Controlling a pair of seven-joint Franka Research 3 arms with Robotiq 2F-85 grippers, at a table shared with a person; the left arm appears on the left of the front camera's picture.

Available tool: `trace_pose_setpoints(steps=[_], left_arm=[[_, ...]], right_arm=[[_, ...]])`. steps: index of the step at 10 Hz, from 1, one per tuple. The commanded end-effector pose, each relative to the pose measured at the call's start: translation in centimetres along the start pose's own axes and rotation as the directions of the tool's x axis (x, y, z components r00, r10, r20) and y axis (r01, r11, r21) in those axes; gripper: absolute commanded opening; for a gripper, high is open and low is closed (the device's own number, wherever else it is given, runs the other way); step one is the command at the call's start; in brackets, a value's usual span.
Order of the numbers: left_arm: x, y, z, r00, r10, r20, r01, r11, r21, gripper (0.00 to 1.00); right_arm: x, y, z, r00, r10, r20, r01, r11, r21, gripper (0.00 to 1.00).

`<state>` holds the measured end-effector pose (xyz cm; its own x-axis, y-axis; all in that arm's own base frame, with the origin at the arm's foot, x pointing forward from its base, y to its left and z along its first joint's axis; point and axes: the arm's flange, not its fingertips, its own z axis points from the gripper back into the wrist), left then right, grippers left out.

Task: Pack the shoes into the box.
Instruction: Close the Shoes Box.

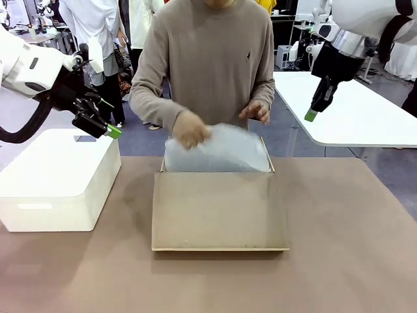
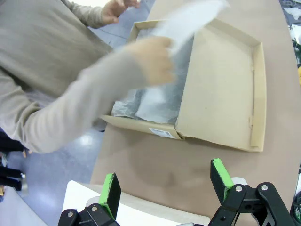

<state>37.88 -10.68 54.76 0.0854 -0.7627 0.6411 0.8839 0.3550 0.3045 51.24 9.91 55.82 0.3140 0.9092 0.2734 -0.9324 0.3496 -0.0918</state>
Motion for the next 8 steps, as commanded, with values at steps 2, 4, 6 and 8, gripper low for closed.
trace_pose_setpoints(steps=[2,4,6,8], left_arm=[[-0.2,0.2,-0.2,1.000,-0.011,0.019,0.011,1.000,-0.012,1.00],[-0.2,0.2,-0.2,1.000,-0.011,0.019,0.011,1.000,-0.012,1.00],[-0.2,0.2,-0.2,1.000,-0.011,0.019,0.011,1.000,-0.012,1.00],[-0.2,0.2,-0.2,1.000,-0.011,0.019,0.011,1.000,-0.012,1.00]], right_arm=[[-1.3,-0.6,-1.0,0.971,0.177,0.159,-0.182,0.983,0.014,0.00],[-0.2,-0.5,-0.4,0.986,0.143,0.081,-0.143,0.990,-0.001,0.00],[-0.2,-0.5,-0.4,0.986,0.143,0.081,-0.143,0.990,-0.001,0.00],[-0.2,-0.5,-0.4,0.986,0.143,0.081,-0.143,0.990,-0.001,0.00]])
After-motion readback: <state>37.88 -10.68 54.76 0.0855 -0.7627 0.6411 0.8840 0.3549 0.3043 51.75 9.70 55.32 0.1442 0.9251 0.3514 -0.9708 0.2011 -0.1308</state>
